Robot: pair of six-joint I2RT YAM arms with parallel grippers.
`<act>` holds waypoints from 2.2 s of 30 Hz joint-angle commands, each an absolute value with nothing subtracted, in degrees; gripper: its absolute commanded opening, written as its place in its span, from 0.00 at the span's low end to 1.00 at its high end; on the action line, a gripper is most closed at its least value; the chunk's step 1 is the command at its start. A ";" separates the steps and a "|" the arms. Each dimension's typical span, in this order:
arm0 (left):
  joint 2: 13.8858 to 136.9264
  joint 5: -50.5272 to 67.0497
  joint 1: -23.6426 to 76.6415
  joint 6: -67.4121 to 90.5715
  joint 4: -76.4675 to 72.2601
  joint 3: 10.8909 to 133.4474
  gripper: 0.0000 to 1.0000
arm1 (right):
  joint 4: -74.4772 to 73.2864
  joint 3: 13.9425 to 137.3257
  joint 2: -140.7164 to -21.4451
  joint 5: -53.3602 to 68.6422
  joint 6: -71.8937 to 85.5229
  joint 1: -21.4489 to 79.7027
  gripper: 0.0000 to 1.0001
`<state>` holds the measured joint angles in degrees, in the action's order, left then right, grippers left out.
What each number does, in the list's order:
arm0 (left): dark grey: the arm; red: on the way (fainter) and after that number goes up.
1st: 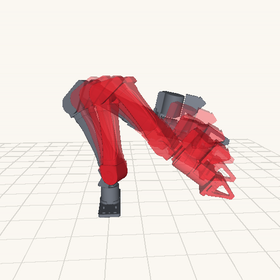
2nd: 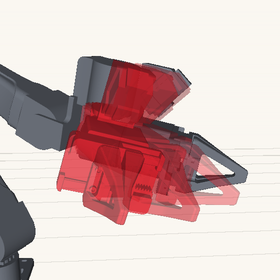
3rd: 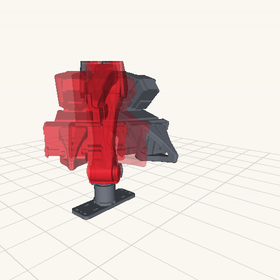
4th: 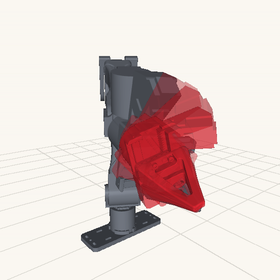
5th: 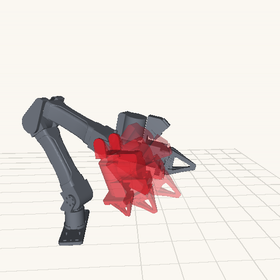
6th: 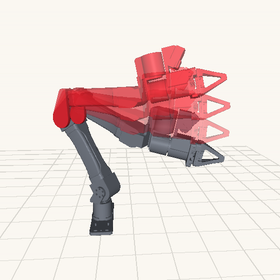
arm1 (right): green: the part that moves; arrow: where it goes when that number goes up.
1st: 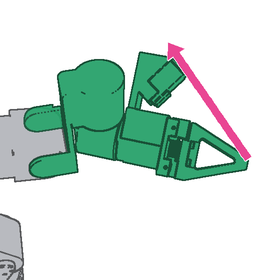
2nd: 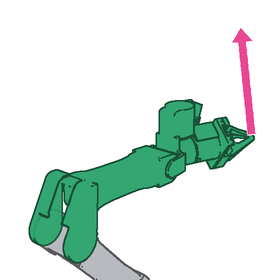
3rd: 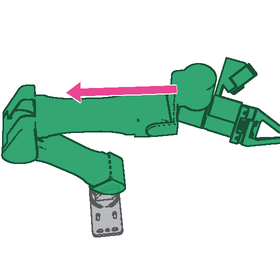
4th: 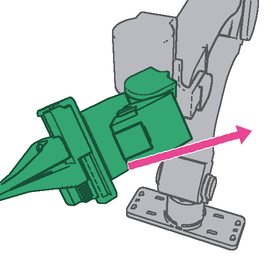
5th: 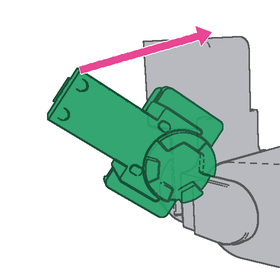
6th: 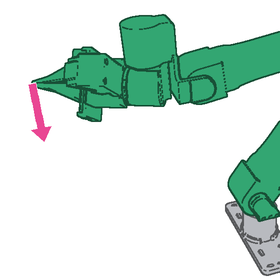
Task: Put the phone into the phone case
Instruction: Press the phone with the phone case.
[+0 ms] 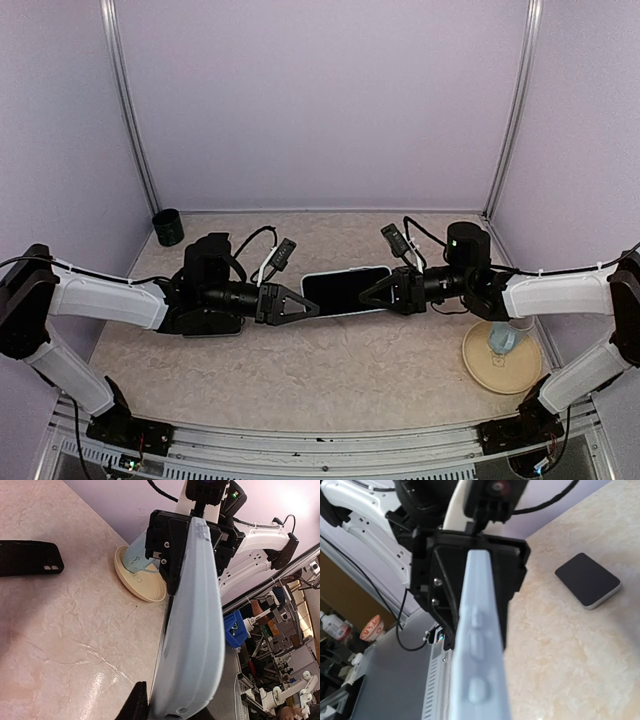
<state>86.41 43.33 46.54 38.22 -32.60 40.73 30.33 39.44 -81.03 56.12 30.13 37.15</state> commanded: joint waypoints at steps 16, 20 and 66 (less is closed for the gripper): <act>86.15 42.31 46.85 37.35 -32.48 40.71 0.16 | 27.26 38.73 -78.77 50.75 24.36 36.46 0.00; 84.04 44.55 46.85 37.17 -35.99 38.64 0.20 | 32.65 36.75 -77.41 54.30 27.91 35.38 0.00; 89.55 40.28 47.55 37.94 -32.97 43.52 0.11 | 30.80 39.02 -78.55 54.76 28.25 35.51 0.00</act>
